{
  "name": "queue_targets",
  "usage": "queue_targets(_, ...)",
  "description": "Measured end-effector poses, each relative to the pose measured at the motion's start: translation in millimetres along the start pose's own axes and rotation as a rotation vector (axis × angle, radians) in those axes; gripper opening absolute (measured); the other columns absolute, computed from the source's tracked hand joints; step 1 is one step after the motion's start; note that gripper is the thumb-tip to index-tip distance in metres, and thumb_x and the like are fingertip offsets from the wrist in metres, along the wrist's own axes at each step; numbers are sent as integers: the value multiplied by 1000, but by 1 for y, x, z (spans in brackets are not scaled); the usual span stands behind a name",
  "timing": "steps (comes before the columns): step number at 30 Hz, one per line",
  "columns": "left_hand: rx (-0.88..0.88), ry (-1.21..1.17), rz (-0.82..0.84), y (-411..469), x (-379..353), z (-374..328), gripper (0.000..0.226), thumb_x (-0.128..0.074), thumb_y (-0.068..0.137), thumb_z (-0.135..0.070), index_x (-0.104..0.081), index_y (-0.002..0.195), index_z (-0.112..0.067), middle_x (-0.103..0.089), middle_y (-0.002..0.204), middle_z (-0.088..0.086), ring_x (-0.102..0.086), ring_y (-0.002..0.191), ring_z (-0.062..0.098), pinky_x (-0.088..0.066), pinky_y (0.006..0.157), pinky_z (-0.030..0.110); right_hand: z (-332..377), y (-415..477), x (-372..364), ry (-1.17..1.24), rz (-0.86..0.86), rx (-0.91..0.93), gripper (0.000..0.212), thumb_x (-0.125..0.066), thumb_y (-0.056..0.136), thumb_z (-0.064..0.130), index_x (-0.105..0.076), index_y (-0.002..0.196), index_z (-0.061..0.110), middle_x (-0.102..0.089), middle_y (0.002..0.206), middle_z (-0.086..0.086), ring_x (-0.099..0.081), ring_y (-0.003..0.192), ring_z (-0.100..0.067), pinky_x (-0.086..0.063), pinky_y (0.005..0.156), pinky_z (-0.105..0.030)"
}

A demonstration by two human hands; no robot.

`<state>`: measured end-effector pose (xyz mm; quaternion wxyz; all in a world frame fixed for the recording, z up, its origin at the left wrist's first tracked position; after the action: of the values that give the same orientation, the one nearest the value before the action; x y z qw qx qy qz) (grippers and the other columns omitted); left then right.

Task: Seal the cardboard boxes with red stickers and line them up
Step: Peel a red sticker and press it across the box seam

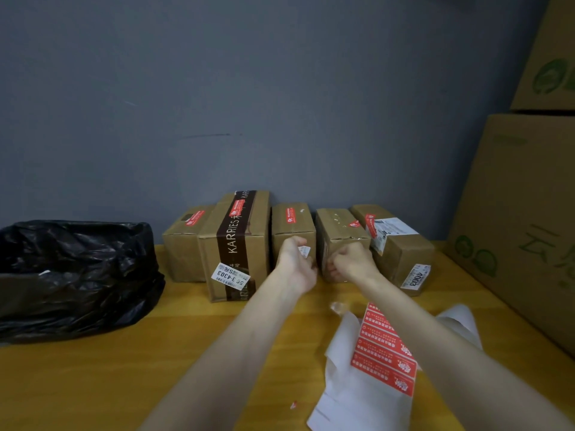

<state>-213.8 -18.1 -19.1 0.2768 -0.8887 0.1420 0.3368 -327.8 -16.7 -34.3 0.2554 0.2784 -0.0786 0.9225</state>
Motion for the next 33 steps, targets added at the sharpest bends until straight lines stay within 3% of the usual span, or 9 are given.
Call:
queue_targets(5, -36, -37, 2, -2, 8, -11, 67, -40, 91, -13, -6, 149, -7, -13, 156, 16, -14, 145, 24, -11, 118, 38, -5, -9, 16, -32, -50, 40, 29, -51, 88, 8, -62, 62, 14, -68, 83, -16, -66, 83, -32, -55, 82, -46)
queue_targets(11, -4, 83, -60, -3, 9, -3, 66, -42, 91, -12, -11, 149, -8, -15, 156, 14, -19, 143, 23, -13, 116, 37, 16, -29, 46, -40, -288, 228, 22, -46, 93, 9, -66, 83, 6, -65, 79, -3, -59, 68, -9, -49, 72, -28)
queue_targets(14, -40, 235, -9, -7, -5, 7, 52, -42, 92, -8, -30, 142, -5, -30, 151, 10, -30, 138, 22, -23, 110, 30, 28, -23, 60, -16, -368, 289, 21, -46, 93, 7, -62, 107, 4, -61, 104, -6, -56, 95, -16, -39, 78, -23)
queue_targets(17, -99, 404, 23, -4, -20, 13, 26, -42, 92, -4, -53, 115, -4, -57, 111, 6, -53, 101, 16, -38, 87, 19, 26, -12, 59, -53, -258, 207, 33, -47, 94, 13, -51, 126, 7, -52, 129, -13, -47, 120, -26, -37, 88, -28)
queue_targets(19, -142, 519, 22, 0, -28, 13, 22, -43, 91, -5, -53, 111, -7, -54, 95, 3, -48, 79, 10, -38, 68, 19, 21, -11, 54, -21, -132, 149, 40, -45, 95, 18, -43, 134, 10, -48, 134, -11, -45, 122, -25, -37, 85, -27)
queue_targets(23, -135, 559, 0, 9, -33, 12, 14, -44, 89, -5, -52, 83, -15, -50, 109, 8, -46, 100, 20, -34, 83, 29, 13, -11, 49, 98, 22, 80, 45, -42, 97, 18, -32, 140, 12, -45, 137, -9, -47, 120, -23, -37, 84, -26)
queue_targets(28, -115, 521, -30, 16, -31, 13, 18, -45, 86, -1, -49, 76, -15, -44, 138, 15, -40, 123, 25, -31, 101, 33, 6, -8, 52, 205, -2, 9, 50, -39, 98, 22, -24, 145, 15, -40, 143, -8, -41, 127, -25, -32, 87, -28)
queue_targets(30, -101, 524, -45, 21, -27, 16, 16, -46, 87, -1, -49, 79, -14, -44, 137, 15, -41, 115, 23, -32, 93, 31, 3, -8, 51, 243, 6, -37, 50, -39, 98, 24, -24, 145, 16, -42, 140, -9, -43, 126, -26, -35, 89, -30)
queue_targets(33, -97, 572, -43, 25, -23, 18, 12, -47, 87, -3, -51, 84, -13, -52, 111, 9, -49, 104, 20, -35, 82, 23, -4, -6, 48, 306, 5, -91, 44, -40, 97, 24, -33, 140, 17, -53, 125, -9, -51, 113, -26, -42, 93, -36)
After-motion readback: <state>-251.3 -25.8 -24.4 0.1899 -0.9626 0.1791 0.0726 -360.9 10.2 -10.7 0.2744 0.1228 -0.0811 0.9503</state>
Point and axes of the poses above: each hand's wrist, its own y-axis towards the middle knuckle, its own x-axis out of the back of the hand, z = x × y, the point moved 4 cm from there along y, towards the middle knuckle
